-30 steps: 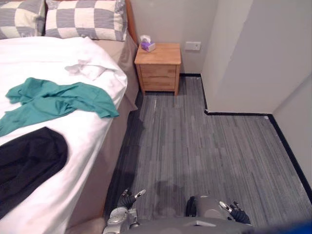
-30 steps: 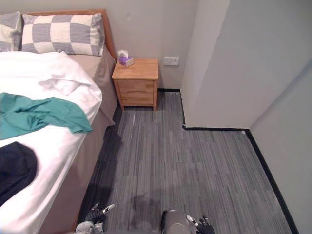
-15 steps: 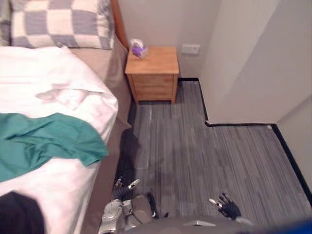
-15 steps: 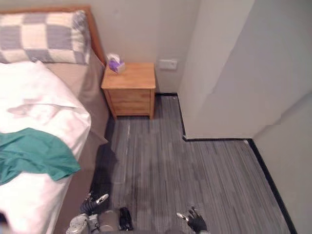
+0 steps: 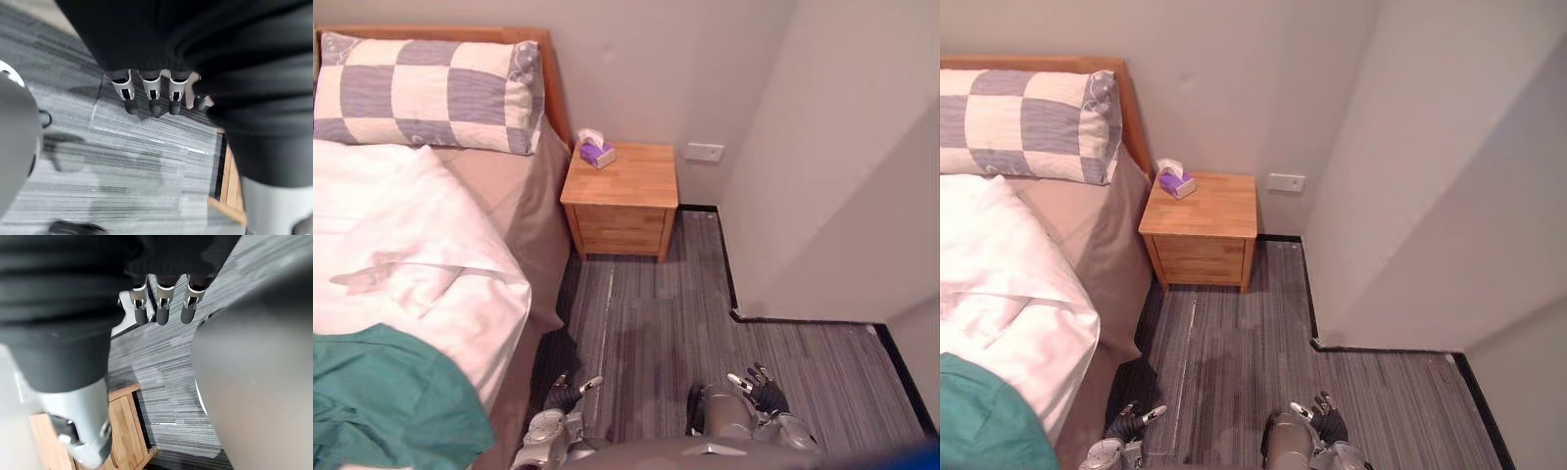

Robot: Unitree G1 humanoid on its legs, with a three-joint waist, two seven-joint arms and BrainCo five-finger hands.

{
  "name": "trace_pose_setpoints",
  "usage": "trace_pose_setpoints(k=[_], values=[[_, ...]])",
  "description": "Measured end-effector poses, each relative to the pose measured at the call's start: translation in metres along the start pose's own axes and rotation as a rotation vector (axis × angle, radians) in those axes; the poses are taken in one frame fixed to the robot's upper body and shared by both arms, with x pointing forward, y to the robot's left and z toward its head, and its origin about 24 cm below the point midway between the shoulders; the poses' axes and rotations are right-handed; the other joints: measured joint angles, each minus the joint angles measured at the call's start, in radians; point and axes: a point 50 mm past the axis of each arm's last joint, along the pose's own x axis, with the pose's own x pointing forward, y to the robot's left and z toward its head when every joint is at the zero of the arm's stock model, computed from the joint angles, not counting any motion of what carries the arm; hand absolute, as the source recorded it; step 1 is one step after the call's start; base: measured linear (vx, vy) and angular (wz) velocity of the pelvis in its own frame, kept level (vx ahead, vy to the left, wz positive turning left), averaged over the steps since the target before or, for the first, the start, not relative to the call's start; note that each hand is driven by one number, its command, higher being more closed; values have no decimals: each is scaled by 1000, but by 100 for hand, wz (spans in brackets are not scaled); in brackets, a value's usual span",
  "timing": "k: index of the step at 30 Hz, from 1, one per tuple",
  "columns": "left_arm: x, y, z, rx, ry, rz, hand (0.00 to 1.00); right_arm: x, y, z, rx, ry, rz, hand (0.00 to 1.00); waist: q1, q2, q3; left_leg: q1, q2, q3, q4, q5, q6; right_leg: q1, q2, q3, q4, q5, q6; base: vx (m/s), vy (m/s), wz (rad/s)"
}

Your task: Tidy the bed and pick cloth on bed and put in laundry

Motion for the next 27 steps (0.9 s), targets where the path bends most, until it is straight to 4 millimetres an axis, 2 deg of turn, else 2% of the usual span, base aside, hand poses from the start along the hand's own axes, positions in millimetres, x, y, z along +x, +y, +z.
trace_pose_setpoints(k=[1,4,5,6,7,8,9,10,11,12,13,14,15,16,17,18,19,20,21,22,23,24,25,27], values=[[0,-7,2,-6,-18,-18,0,0,-3,4,-4,-18,-6,0,5,17,14,-3,-13,-41,4,33,5,-10,-9,14,84,-49,-17,388,-249,81],[-1,-13,1,-39,-35,-21,0,1,-2,9,-48,-35,11,0,1,18,15,25,-7,-89,13,83,1,-65,-29,39,309,-165,-27,317,-283,60],[-4,-9,-5,-44,-25,-7,0,1,3,4,-92,-7,37,0,2,8,-14,11,-1,-98,40,83,1,-19,-29,36,263,-271,-13,321,-281,41],[-3,-11,-3,-54,-34,-7,0,2,4,5,-98,-4,41,0,5,18,-12,7,14,-104,63,83,1,-8,-24,29,265,-290,-18,341,-259,47],[-4,-10,-4,-87,-39,3,0,3,4,7,-133,-4,42,0,3,25,-14,-46,43,-136,162,92,7,19,-13,-10,250,-309,-30,392,-339,67],[-4,-8,-1,-111,-56,9,0,4,4,7,-138,-4,44,0,-9,30,-15,-149,78,-166,345,136,-2,73,-3,-53,213,-323,-36,361,-327,95],[-4,-7,2,-118,-76,13,0,3,4,6,-144,7,46,0,-10,30,-15,-224,107,-172,491,159,-12,125,1,-94,173,-326,-42,285,-262,90],[-4,-6,4,-123,-92,15,0,3,5,4,-156,17,49,0,-8,28,-13,-268,126,-166,573,155,-14,161,3,-119,146,-324,-46,234,-151,77],[-5,-4,7,-131,-119,20,0,2,5,0,-175,39,55,0,0,24,-12,-323,148,-112,667,141,-17,238,4,-162,86,-316,-56,276,-163,74],[-5,-3,9,-134,-127,20,0,2,5,-4,-176,59,54,0,10,17,-11,-348,154,-23,662,123,-14,311,1,-195,24,-308,-49,279,-141,69],[-5,-3,10,-141,-130,19,0,2,5,-5,-175,66,53,0,14,16,-11,-357,150,20,636,115,-12,340,-3,-212,-1,-306,-44,271,-88,65],[-5,-3,12,-150,-141,13,0,2,5,-6,-173,76,52,0,19,17,-11,-376,115,101,541,106,-4,381,-9,-239,-32,-304,-41,378,1,67],[-5,-5,12,-142,-141,3,0,4,6,-4,-169,78,50,0,17,18,-11,-394,60,169,394,123,17,409,-18,-269,-40,-304,-40,386,37,76],[-5,-6,12,-127,-140,-5,0,4,5,-3,-165,81,47,0,14,21,-11,-404,25,204,300,172,54,418,-20,-287,-40,-304,-38,334,67,94],[-4,-4,13,-92,-140,-12,0,4,5,-10,-145,111,38,0,17,1,-13,-378,-10,269,210,196,122,438,-35,-309,-38,-299,-16,335,26,110],[-4,0,15,-68,-141,-9,0,4,10,-12,-136,124,48,0,16,-27,-15,-356,-53,294,146,243,166,425,-63,-328,9,-269,20,323,27,106],[-3,-1,17,-65,-145,-12,0,4,9,-13,-132,124,48,0,11,-20,-9,-350,-53,296,121,258,178,388,-72,-324,62,-259,23,351,26,93],[-1,-3,19,-67,-143,-14,0,4,5,-9,-142,108,41,0,12,-1,6,-346,-42,299,102,272,179,380,-52,-318,-5,-297,29,182,35,63],[-1,-1,16,-64,-125,-6,0,5,4,-7,-142,100,38,0,16,-3,11,-338,-32,326,109,272,180,406,-29,-320,-133,-287,39,216,-24,57],[0,4,15,-51,-113,8,0,5,7,-8,-138,98,44,0,22,-14,13,-332,-39,372,127,271,179,433,-26,-319,-318,-164,26,204,-97,58],[0,6,14,-46,-102,14,0,5,8,-8,-136,93,49,0,8,-24,15,-330,-41,380,138,268,175,459,-30,-328,-327,-112,19,242,-104,56],[0,4,12,-34,-100,7,0,5,8,-7,-153,89,53,0,5,-23,13,-319,-41,393,122,268,173,466,-29,-342,-319,-109,23,205,-76,55],[0,3,12,-23,-99,2,0,5,9,-8,-181,96,61,0,19,-17,10,-299,-61,397,72,281,154,468,-32,-361,-302,-116,34,147,-27,34],[-1,2,9,-17,-86,-2,0,6,7,-6,-182,98,56,0,11,-10,7,-288,-86,389,24,283,152,442,-52,-384,-208,-146,59,100,26,60]])
